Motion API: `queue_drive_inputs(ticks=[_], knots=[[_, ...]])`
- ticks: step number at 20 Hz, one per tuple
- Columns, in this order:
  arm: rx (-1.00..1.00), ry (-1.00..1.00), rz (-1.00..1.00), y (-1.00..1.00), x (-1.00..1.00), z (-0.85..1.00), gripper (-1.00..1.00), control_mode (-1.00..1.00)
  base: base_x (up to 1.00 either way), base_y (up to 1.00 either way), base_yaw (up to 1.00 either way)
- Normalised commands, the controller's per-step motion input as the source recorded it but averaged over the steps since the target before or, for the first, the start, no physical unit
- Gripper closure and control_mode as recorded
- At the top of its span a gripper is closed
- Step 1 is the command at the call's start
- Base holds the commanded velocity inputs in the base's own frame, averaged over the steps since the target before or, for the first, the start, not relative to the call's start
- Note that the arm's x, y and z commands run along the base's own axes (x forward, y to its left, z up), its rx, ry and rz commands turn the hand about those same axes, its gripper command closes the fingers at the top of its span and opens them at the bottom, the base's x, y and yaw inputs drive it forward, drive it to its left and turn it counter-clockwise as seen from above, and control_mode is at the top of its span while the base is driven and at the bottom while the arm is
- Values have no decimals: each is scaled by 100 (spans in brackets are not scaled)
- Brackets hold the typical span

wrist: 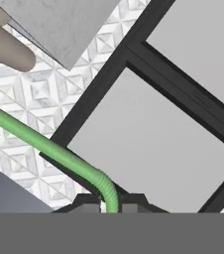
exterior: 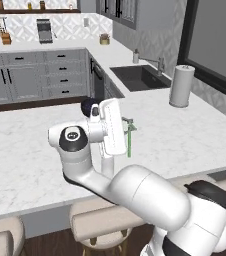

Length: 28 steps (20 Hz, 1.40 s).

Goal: Take a straw from the drawer in front and place it inside the glass cup on the dining counter.

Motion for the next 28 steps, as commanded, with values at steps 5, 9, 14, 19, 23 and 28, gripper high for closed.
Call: queue_drive_inputs(ticks=[5, 9, 14, 19, 23, 28], knots=[[-9, 0, 0, 7, 41, -5, 100, -100, 0, 0, 0], [-2, 0, 0, 26, 14, -19, 100, -100, 0, 0, 0], [0, 2, 0, 32, 7, -22, 100, -100, 0, 0, 0], [0, 0, 0, 10, 38, -16, 100, -100, 0, 0, 0], [0, 2, 0, 7, 44, -23, 100, -100, 0, 0, 0], [0, 4, 0, 5, 31, -30, 100, -100, 0, 0, 0]])
